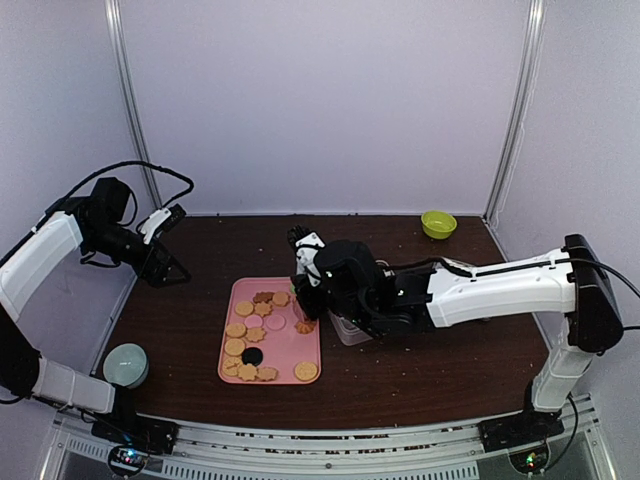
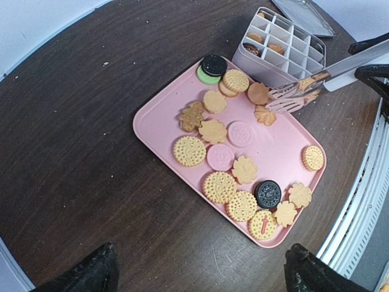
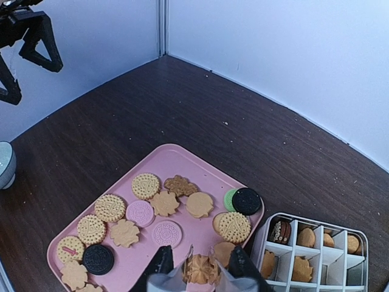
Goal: Pack the cookies
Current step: Pick up the fake cookies from the plate.
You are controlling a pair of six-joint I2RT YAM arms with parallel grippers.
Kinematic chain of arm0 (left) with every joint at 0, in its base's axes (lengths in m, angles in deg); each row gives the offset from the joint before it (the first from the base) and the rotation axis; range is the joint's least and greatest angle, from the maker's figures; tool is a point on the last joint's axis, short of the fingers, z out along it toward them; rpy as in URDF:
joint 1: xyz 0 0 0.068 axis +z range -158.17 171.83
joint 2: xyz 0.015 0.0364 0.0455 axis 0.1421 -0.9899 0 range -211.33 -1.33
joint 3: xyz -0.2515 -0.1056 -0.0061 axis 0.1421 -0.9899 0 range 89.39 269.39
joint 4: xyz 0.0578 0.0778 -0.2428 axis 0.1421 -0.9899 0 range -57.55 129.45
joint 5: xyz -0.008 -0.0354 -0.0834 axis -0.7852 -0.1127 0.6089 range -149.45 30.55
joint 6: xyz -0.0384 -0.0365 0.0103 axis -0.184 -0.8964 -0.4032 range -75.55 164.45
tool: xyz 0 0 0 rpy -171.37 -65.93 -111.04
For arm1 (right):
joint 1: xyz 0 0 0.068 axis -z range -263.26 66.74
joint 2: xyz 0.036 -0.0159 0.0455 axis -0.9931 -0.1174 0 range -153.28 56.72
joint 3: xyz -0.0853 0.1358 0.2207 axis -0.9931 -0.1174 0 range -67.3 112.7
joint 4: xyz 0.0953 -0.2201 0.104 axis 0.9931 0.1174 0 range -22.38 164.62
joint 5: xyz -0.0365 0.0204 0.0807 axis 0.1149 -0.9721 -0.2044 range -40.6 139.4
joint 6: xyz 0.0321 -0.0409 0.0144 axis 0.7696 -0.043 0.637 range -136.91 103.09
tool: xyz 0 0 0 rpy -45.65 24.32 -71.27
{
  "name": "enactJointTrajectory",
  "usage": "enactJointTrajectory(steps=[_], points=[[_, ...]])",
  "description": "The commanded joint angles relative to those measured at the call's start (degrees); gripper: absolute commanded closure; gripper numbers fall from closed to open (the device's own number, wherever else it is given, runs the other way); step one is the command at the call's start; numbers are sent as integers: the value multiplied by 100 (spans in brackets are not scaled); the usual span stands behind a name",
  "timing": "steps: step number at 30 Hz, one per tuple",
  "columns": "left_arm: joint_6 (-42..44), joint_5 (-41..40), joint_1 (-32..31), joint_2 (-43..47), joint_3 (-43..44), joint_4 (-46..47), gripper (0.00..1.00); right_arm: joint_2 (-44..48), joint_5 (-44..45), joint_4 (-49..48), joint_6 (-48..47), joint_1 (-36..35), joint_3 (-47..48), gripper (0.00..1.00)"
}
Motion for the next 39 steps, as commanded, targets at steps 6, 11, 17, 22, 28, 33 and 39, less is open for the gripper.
enactJointTrajectory(steps=[6, 11, 17, 22, 28, 33, 39], points=[[85, 96, 6, 74, 134, -45, 2, -84, 751, -13, 174, -20, 268, 63], [95, 119, 11, 49, 152, -45, 2, -163, 857, -2, 271, -20, 255, 58], [105, 126, 7, 55, 171, -45, 2, -309, 841, -31, 324, 32, 309, 57], [103, 105, 12, 83, 162, -45, 2, -361, 668, -181, 395, 140, 316, 59], [108, 116, 10, 76, 189, -54, 2, -366, 530, -242, 430, 176, 328, 73], [94, 178, 6, 19, 193, -54, 2, -257, 519, -353, 247, 177, 411, 73], [101, 166, 4, 46, 193, -54, 2, -401, 436, -317, 124, 196, 787, 72]])
